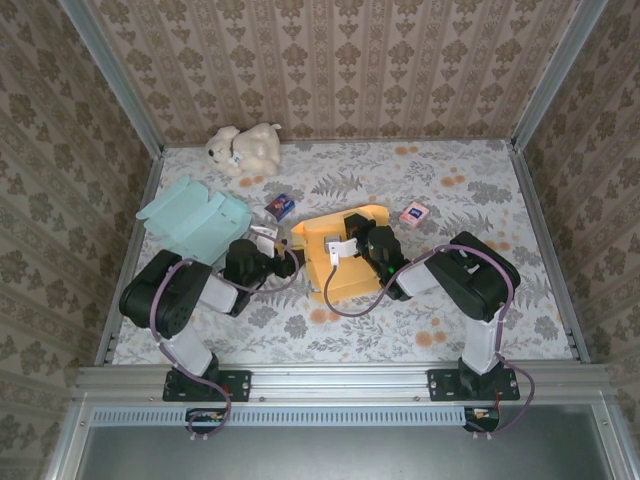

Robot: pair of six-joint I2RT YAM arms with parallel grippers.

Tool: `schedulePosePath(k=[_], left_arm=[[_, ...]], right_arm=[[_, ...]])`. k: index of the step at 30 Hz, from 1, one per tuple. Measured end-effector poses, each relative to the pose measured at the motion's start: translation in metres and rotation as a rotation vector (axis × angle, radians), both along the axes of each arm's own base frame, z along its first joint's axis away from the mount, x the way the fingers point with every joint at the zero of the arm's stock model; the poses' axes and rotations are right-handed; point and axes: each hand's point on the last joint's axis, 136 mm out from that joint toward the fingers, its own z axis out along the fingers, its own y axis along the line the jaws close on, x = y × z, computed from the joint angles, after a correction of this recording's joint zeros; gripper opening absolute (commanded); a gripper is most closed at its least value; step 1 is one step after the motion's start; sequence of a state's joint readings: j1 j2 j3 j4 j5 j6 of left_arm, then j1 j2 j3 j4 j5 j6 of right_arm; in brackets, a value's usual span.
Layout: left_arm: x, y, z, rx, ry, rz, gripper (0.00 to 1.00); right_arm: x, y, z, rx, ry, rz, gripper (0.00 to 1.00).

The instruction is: Fold the paper box

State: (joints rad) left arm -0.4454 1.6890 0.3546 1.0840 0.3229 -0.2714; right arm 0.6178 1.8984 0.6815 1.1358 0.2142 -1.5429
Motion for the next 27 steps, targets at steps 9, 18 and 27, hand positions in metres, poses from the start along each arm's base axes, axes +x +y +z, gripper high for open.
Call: schedulePosePath(k=[9, 18, 27], left_arm=[[0.016, 0.000, 0.003, -0.002, -0.015, 0.018, 0.63], [0.008, -0.010, 0.007, -0.049, -0.028, -0.049, 0.59], [-0.010, -0.018, 0.012, -0.088, -0.041, -0.137, 0.51]], right_arm=[[0.001, 0.000, 0.000, -0.001, 0.000, -0.003, 0.00], [0.002, 0.000, 0.000, -0.005, 0.004, -0.011, 0.00], [0.003, 0.000, 0.000, -0.006, 0.003, -0.013, 0.00]])
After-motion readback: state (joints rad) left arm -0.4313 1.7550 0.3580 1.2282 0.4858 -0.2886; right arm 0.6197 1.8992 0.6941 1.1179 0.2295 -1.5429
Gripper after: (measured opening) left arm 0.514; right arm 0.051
